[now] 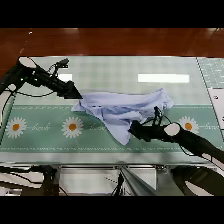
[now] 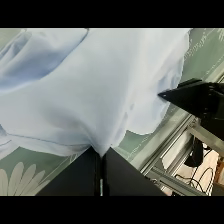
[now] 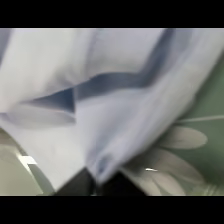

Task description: Fold the shirts.

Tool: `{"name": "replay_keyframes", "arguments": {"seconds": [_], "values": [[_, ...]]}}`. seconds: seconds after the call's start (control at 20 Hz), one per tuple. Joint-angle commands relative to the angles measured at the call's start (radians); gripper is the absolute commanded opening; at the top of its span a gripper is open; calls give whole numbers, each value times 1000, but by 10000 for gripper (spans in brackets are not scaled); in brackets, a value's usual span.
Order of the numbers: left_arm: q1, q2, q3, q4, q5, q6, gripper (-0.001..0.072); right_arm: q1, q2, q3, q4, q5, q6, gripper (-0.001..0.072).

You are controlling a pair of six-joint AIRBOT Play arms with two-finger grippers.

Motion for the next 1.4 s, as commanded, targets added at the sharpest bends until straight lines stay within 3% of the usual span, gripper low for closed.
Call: {"name": "replay_keyframes", "arguments": {"seconds": [0.0,0.1,0.2,0.45,0.55,0.65,0.9,1.05,1.1,1.25,1.35], "values": [[6,0,2,-6,5,17,22,76,-35,49,89,-101,-68,20],[40,5,2,-118,-5,22,22,75,38,111,83,-65,-203,20],[103,24,6,-338,-6,48,22,51,166,174,73,-34,-267,20],[272,130,112,-1011,-5,104,21,-174,512,367,-51,15,-252,19],[309,200,179,-1146,-1,103,21,-294,578,460,-53,62,-227,19],[327,296,241,-1186,31,100,21,-404,595,573,-53,163,-219,19],[340,596,312,-1162,321,118,20,-612,595,862,-130,379,-173,19],[381,759,312,-898,494,116,21,-710,595,979,-279,494,-72,18],[400,803,312,-747,495,88,20,-734,595,1007,-322,542,-58,19],[418,892,312,-279,407,-164,20,-777,595,1057,-420,692,-50,19],[418,923,312,-145,275,-225,20,-778,595,1059,-449,763,-50,19]]}}
